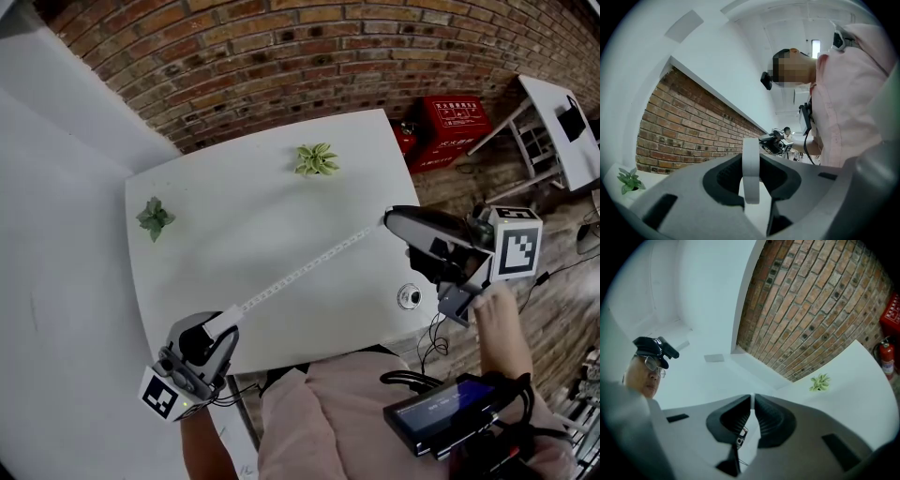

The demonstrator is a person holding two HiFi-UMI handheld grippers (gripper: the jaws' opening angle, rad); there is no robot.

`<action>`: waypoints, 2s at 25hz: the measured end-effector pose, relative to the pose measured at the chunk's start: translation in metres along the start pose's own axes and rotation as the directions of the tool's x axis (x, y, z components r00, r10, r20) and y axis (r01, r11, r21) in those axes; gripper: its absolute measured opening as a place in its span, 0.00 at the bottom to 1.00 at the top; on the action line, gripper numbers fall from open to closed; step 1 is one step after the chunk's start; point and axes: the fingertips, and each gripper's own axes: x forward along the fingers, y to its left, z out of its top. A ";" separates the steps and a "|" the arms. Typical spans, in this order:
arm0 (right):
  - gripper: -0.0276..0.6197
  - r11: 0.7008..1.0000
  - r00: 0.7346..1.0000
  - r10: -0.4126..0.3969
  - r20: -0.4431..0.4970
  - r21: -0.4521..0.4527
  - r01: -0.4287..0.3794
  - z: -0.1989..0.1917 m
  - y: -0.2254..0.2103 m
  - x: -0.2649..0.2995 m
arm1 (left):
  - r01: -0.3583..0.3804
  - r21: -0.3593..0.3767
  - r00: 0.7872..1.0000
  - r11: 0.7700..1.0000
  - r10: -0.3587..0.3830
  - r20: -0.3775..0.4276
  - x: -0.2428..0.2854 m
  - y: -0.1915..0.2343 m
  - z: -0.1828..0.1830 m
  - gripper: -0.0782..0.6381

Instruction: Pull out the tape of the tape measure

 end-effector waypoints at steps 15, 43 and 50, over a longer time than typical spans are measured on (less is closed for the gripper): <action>0.09 0.998 0.999 -0.034 -0.017 0.048 0.035 -0.013 -0.026 0.000 | 0.009 -0.066 0.998 0.998 -0.013 -0.064 0.008 0.013 -0.031 0.25; 0.09 0.948 0.961 -0.253 -0.108 0.170 0.269 -0.108 -0.158 0.016 | -0.027 -0.319 0.963 0.948 -0.060 -0.262 0.003 0.057 -0.165 0.25; 0.09 0.932 0.949 -0.287 -0.128 0.190 0.308 -0.126 -0.188 0.024 | -0.025 -0.344 0.956 0.939 -0.078 -0.283 0.004 0.070 -0.183 0.25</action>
